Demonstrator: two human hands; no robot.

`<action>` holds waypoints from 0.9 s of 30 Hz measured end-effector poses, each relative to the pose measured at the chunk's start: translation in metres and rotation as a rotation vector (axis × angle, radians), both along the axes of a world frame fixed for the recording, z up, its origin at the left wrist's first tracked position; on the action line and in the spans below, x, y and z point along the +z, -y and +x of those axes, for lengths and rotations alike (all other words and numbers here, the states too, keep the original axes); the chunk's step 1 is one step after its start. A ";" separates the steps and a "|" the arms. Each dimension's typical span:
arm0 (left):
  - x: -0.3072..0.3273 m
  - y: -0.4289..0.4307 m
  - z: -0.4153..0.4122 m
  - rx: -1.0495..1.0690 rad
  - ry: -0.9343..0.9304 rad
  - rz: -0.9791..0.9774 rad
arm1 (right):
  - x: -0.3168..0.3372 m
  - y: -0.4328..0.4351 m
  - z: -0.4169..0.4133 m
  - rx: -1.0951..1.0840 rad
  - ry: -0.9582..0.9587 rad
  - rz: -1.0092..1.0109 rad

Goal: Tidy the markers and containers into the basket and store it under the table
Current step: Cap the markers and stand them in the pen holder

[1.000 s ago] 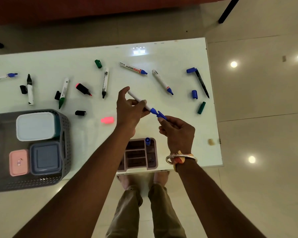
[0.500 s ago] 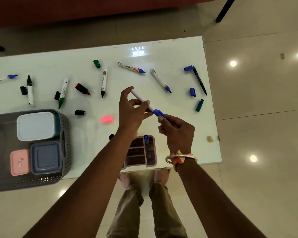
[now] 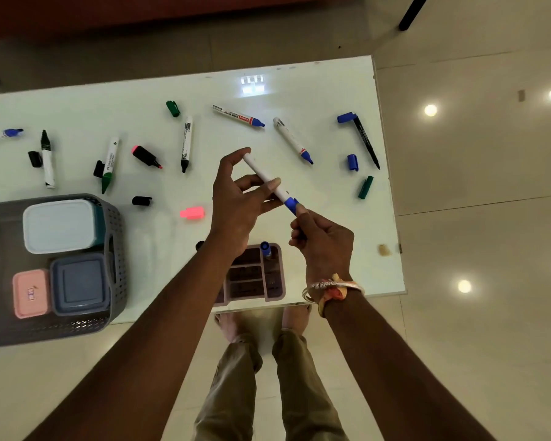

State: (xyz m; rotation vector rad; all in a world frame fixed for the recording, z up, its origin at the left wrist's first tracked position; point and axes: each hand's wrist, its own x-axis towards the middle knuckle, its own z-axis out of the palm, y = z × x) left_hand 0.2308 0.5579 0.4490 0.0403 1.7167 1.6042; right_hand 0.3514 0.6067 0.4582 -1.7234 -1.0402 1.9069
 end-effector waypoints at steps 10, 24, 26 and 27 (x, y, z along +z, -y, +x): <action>0.010 0.003 0.000 -0.100 0.060 0.098 | 0.037 -0.024 -0.010 0.063 -0.123 0.127; -0.005 0.039 -0.023 0.037 0.017 -0.077 | 0.023 0.047 0.083 0.604 0.284 0.668; -0.006 0.040 -0.021 0.033 0.006 -0.085 | 0.013 0.053 0.071 0.677 0.294 0.656; -0.006 0.039 -0.020 0.031 0.001 -0.088 | 0.007 0.055 0.065 0.716 0.297 0.667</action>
